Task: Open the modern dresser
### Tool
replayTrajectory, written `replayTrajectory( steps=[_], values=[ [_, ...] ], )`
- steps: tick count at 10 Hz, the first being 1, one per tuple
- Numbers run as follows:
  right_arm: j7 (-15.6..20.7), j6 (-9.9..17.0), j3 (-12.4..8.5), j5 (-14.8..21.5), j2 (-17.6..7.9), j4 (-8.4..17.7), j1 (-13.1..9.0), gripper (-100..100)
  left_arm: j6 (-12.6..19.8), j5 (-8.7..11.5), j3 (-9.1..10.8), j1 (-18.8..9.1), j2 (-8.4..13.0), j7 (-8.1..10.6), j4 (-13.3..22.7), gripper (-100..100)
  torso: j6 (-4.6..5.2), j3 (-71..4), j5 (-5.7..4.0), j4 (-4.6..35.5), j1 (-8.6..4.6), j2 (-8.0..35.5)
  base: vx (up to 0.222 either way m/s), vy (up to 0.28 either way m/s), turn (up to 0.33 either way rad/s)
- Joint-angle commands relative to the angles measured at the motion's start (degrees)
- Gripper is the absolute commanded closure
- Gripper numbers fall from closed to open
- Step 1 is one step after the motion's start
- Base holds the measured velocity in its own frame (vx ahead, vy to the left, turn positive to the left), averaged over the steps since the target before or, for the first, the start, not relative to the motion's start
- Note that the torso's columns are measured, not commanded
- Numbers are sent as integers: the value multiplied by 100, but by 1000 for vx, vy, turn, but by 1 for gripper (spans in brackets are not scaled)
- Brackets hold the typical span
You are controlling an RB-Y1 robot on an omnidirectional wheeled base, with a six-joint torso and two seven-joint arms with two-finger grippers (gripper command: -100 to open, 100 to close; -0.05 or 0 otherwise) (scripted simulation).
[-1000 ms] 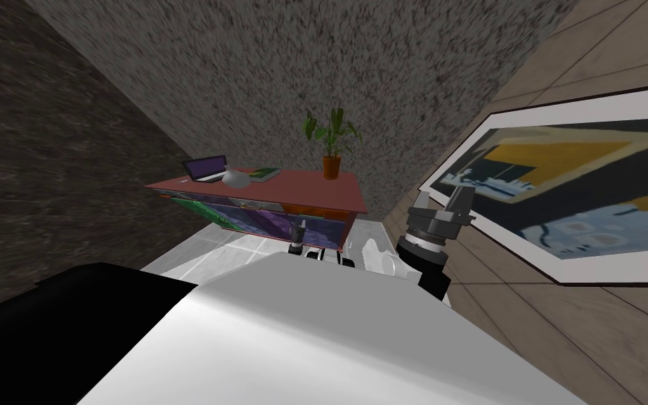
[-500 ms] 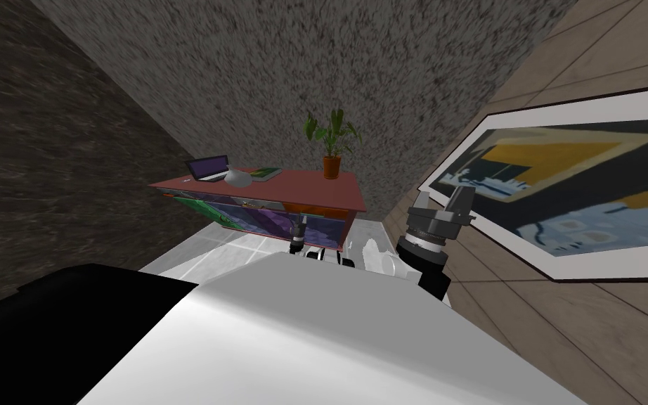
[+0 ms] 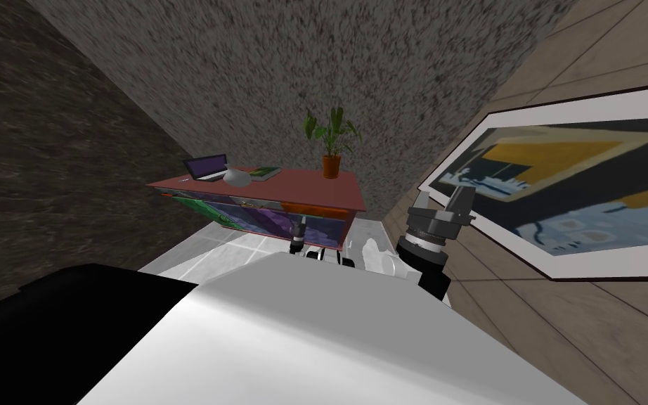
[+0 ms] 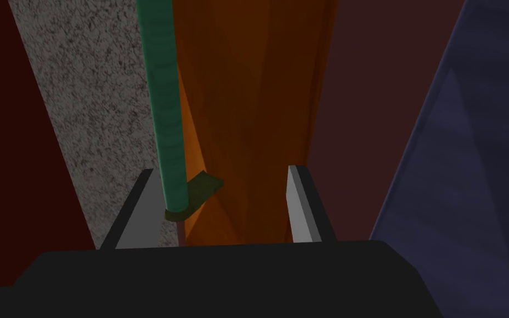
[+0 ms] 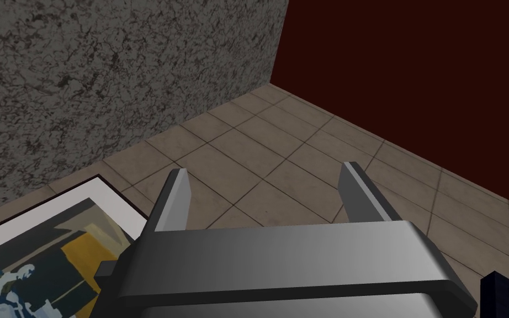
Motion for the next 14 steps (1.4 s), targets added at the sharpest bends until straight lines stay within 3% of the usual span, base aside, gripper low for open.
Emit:
replayTrajectory(
  steps=[1, 4, 6, 12, 13, 14],
  values=[
    [0, 0, 0, 0, 0, 0, 0, 0, -279, -6, -12, 99, -3, 9, 88, 100, 0, 3, 6, -8, 5, 2, 34, 4, -6],
    [0, 0, 0, 0, 0, 0, 0, 0, -580, -32, -51, 305, -24, 10, 196, 100, 3, -6, 18, -29, 11, -18, 30, 5, -6],
    [0, 0, 0, 0, 0, 0, -1, 0, -392, -32, -45, 183, -18, 9, 80, 100, 5, -11, 21, -34, 14, -27, -35, -3, 16],
    [0, 1, 1, 0, 1, 1, -3, 0, 308, -31, -31, -140, 4, 29, -263, 100, -6, 10, -11, 16, -12, 26, -174, -6, 32],
    [0, 1, 1, 0, 1, 1, -3, 0, 273, -36, -39, -88, -1, 22, -147, 100, -4, 10, -14, 22, -12, 27, -71, 1, 0],
    [0, 1, 0, 0, 0, 1, -2, 0, 598, -24, -19, -252, -2, 21, -249, -100, -1, -3, -9, 10, -10, -1, -69, 4, 38]
  ],
)
